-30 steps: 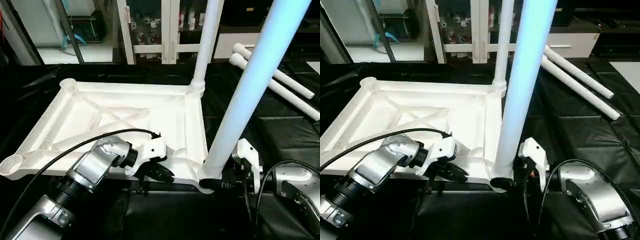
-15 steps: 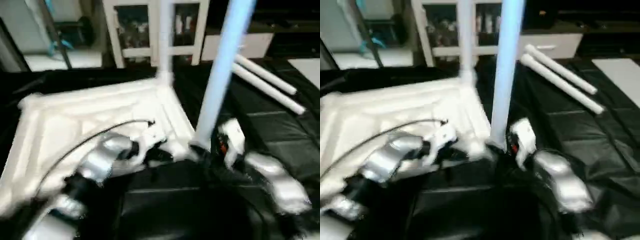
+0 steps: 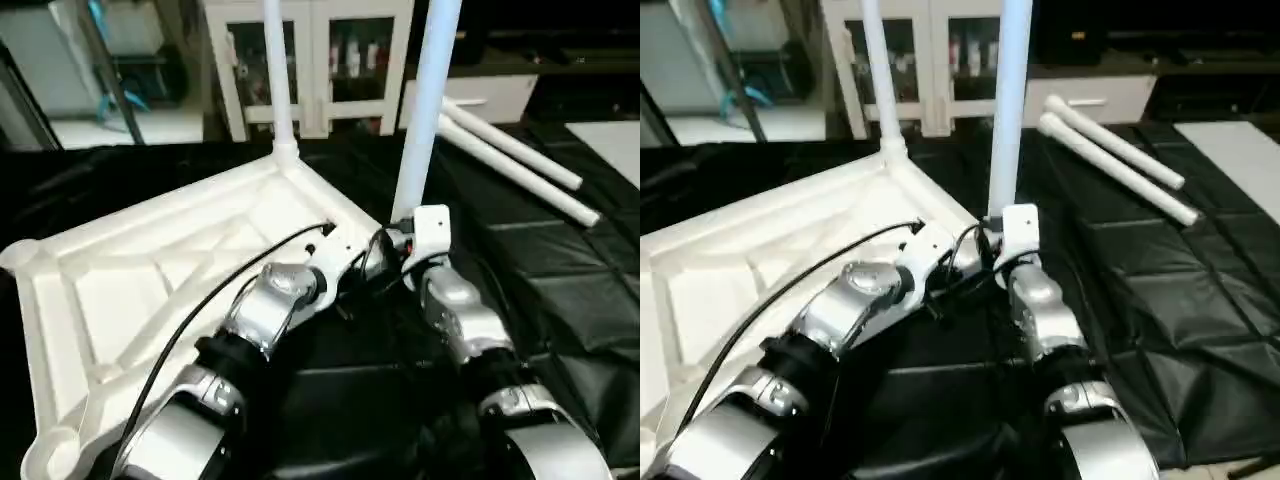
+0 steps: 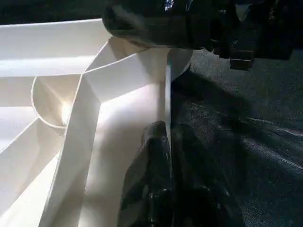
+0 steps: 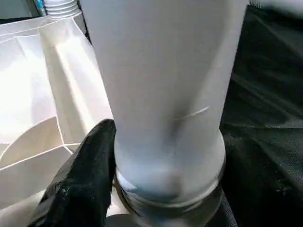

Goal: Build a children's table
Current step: Rotate leg to tighten

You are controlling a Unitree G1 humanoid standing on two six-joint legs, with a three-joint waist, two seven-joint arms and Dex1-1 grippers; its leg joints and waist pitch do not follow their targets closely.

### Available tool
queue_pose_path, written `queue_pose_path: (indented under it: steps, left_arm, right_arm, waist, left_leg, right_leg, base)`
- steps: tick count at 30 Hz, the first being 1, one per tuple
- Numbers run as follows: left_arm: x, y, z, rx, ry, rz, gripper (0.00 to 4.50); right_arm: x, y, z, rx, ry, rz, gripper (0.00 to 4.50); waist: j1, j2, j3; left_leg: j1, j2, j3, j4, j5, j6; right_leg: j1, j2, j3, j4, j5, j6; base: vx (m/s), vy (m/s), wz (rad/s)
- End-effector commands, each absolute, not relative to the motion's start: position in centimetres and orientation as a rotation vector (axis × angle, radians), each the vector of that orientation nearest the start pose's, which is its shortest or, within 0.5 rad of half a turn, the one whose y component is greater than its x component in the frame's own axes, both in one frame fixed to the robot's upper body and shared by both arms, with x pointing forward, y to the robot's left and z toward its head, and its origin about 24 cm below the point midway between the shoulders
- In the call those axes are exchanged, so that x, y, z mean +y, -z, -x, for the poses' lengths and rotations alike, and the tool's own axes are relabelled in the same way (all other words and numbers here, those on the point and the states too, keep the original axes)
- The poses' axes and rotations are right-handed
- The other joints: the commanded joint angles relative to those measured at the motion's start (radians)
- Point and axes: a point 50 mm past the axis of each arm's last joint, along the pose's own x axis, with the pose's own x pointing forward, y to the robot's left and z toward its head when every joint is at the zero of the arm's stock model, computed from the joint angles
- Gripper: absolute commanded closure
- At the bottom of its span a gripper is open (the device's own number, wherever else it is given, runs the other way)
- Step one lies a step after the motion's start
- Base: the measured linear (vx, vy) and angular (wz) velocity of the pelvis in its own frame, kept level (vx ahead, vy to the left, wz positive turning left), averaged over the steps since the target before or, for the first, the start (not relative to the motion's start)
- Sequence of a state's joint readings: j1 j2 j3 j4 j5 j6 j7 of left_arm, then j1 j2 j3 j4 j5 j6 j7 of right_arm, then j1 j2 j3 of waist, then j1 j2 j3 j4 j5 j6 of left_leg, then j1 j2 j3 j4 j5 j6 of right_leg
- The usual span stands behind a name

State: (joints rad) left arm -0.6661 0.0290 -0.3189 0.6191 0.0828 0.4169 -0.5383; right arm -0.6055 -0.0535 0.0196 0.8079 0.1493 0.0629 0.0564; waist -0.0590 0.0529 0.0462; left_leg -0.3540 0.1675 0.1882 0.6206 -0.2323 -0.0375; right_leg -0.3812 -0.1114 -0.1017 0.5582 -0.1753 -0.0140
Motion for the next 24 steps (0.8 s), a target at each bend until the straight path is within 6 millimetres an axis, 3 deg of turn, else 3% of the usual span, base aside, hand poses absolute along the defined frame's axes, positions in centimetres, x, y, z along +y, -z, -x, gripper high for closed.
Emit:
queue_pose_path:
  steps: [1,6,9,12,13,14,15,17,18,19,22,23,24]
  left_arm:
    - [3.9,-3.7,-33.0,0.500,0.837,-0.350,4.50]
    - [4.4,-3.5,-33.1,0.502,0.856,-0.354,4.50]
    - [4.9,-3.5,-32.9,0.505,0.901,-0.362,4.50]
    - [5.2,-3.5,-32.4,0.510,0.967,-0.360,4.50]
    - [5.3,-3.5,-32.1,0.512,0.998,-0.357,4.50]
    - [5.5,-3.7,-31.0,0.496,1.135,-0.354,4.50]
    - [5.5,-3.7,-31.0,0.496,1.135,-0.354,4.50]
    - [6.0,-3.9,-30.0,0.500,1.267,-0.355,4.50]
    - [6.2,-4.0,-29.7,0.508,1.298,-0.357,4.50]
    - [6.3,-4.1,-29.3,0.501,1.356,-0.366,4.50]
    - [7.0,-4.4,-28.4,0.527,1.454,-0.375,4.50]
    - [7.2,-4.4,-28.3,0.524,1.480,-0.388,4.50]
    - [7.3,-4.6,-28.0,0.522,1.514,-0.394,4.50]
  right_arm:
    - [-10.2,-1.6,-34.5,0.325,-0.241,-0.050,1.22]
    - [-10.3,-2.5,-34.7,0.234,-0.309,-0.066,0.74]
    - [-10.9,-3.2,-34.2,0.193,-0.401,-0.052,0.43]
    - [-11.7,-3.7,-33.5,0.169,-0.496,-0.011,0.23]
    - [-12.0,-3.9,-33.2,0.165,-0.535,0.008,0.09]
    - [-13.6,-4.5,-31.6,0.177,-0.686,0.062,0.04]
    - [-13.6,-4.5,-31.6,0.177,-0.686,0.062,0.04]
    - [-15.2,-5.1,-29.9,0.196,-0.819,0.141,0.04]
    - [-15.7,-5.2,-29.4,0.210,-0.851,0.153,0.04]
    - [-16.3,-5.4,-28.8,0.221,-0.890,0.166,0.04]
    - [-17.5,-5.9,-27.6,0.255,-0.951,0.176,0.04]
    - [-17.8,-6.0,-27.2,0.268,-0.972,0.172,0.04]
    - [-18.1,-6.1,-26.8,0.279,-0.994,0.177,0.04]
  waist:
    - [-0.010,-0.011,-0.049]
    - [-0.016,-0.011,-0.051]
    - [-0.016,-0.010,-0.050]
    - [-0.006,-0.010,-0.053]
    - [0.001,-0.013,-0.055]
    - [0.003,-0.012,-0.055]
    - [0.008,-0.013,-0.057]
    - [0.014,-0.014,-0.056]
    - [0.019,-0.012,-0.058]
    - [0.029,-0.014,-0.060]
    - [0.042,-0.013,-0.063]
    - [0.054,-0.008,-0.068]
    - [0.062,-0.010,-0.069]
  left_leg:
    - [0.010,0.051,-0.045,-0.101,-0.463,0.007]
    - [-0.002,0.051,-0.042,-0.102,-0.422,0.031]
    - [-0.003,0.054,-0.041,-0.103,-0.404,0.040]
    - [-0.006,0.058,-0.039,-0.102,-0.358,0.053]
    - [-0.014,0.061,-0.036,-0.101,-0.300,0.077]
    - [-0.017,0.062,-0.038,-0.104,-0.285,0.086]
    - [-0.017,0.064,-0.037,-0.101,-0.271,0.094]
    - [-0.012,0.065,-0.033,-0.099,-0.265,0.110]
    - [-0.012,0.066,-0.033,-0.099,-0.259,0.110]
    - [-0.012,0.067,-0.032,-0.093,-0.190,0.123]
    - [-0.016,0.068,-0.028,-0.088,-0.132,0.146]
    - [-0.003,0.069,-0.023,-0.081,-0.083,0.156]
    - [-0.007,0.067,-0.022,-0.077,-0.033,0.175]
  right_leg:
    - [0.017,-0.051,0.026,-0.088,-0.491,-0.122]
    - [0.022,-0.055,0.034,-0.080,-0.441,-0.159]
    - [0.022,-0.056,0.037,-0.077,-0.424,-0.175]
    - [0.026,-0.056,0.043,-0.071,-0.361,-0.192]
    - [0.032,-0.055,0.046,-0.061,-0.293,-0.211]
    - [0.038,-0.054,0.045,-0.060,-0.292,-0.211]
    - [0.041,-0.054,0.046,-0.058,-0.281,-0.207]
    - [0.030,-0.054,0.051,-0.058,-0.286,-0.217]
    - [0.032,-0.056,0.052,-0.056,-0.281,-0.216]
    - [0.032,-0.053,0.055,-0.044,-0.204,-0.239]
    - [0.035,-0.053,0.059,-0.028,-0.123,-0.265]
    - [0.027,-0.053,0.061,-0.021,-0.061,-0.284]
    - [0.031,-0.049,0.060,-0.013,-0.003,-0.294]
  base:
    - [0.000,0.000,0.00]
    - [0.000,0.000,0.00]
    - [0.000,0.000,0.00]
    - [0.000,0.000,0.00]
    - [0.000,0.000,0.00]
    - [0.000,0.000,0.00]
    - [0.000,0.000,0.00]
    - [0.065,-0.022,0.05]
    - [0.074,-0.027,0.05]
    - [0.069,-0.024,0.03]
    - [0.064,-0.022,0.01]
    - [0.062,-0.019,0.01]
    - [0.000,0.000,0.00]
